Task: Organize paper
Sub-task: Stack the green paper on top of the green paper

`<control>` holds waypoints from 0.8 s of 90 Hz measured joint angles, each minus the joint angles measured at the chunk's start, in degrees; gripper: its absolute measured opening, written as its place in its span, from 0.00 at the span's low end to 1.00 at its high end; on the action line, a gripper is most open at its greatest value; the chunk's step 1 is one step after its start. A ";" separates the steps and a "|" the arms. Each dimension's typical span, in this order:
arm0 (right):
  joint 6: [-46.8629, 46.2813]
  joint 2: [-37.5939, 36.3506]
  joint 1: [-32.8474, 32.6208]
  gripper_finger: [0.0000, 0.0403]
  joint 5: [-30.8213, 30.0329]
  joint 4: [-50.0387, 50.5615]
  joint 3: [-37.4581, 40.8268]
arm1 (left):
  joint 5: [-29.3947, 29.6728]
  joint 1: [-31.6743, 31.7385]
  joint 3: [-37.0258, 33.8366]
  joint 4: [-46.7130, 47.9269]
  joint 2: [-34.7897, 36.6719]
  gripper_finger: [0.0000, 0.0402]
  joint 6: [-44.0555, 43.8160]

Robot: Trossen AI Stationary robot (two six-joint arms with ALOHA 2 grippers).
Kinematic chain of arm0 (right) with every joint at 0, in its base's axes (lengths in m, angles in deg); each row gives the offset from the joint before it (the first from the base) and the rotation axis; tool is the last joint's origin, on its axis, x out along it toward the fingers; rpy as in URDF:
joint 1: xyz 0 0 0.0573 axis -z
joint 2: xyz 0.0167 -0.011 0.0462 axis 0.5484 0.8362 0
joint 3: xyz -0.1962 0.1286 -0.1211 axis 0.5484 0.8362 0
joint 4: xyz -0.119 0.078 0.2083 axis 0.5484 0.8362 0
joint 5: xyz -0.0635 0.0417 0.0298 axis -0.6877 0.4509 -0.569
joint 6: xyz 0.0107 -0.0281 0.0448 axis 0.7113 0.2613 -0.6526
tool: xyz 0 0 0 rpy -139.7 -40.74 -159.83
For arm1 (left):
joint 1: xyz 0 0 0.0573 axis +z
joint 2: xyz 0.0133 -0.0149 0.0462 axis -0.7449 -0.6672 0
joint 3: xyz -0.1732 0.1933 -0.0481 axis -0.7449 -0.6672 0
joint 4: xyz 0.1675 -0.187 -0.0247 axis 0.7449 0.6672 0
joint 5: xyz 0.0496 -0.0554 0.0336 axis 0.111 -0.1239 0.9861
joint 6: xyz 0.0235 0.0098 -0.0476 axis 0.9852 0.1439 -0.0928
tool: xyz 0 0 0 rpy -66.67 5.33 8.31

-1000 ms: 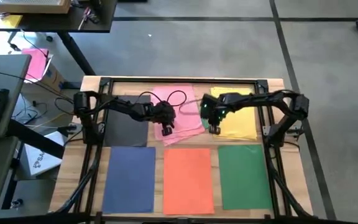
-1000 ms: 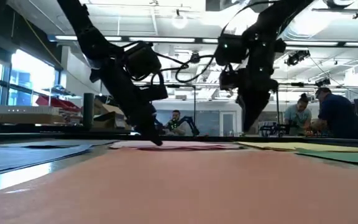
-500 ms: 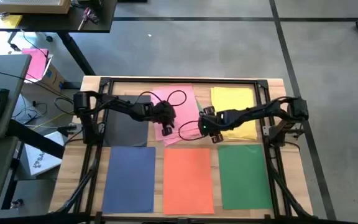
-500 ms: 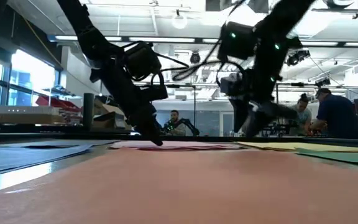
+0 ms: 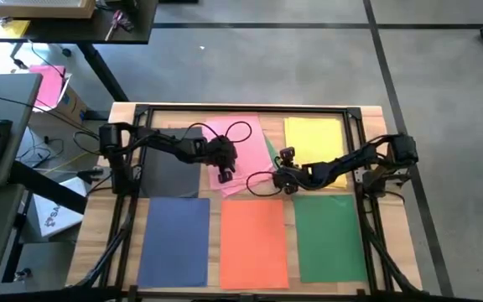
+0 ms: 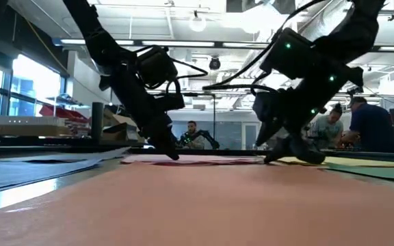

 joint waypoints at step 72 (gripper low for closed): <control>-2.56 -1.79 3.01 0.00 5.83 4.26 -3.13 | 0.29 -1.31 -0.26 0.58 4.92 0.02 0.41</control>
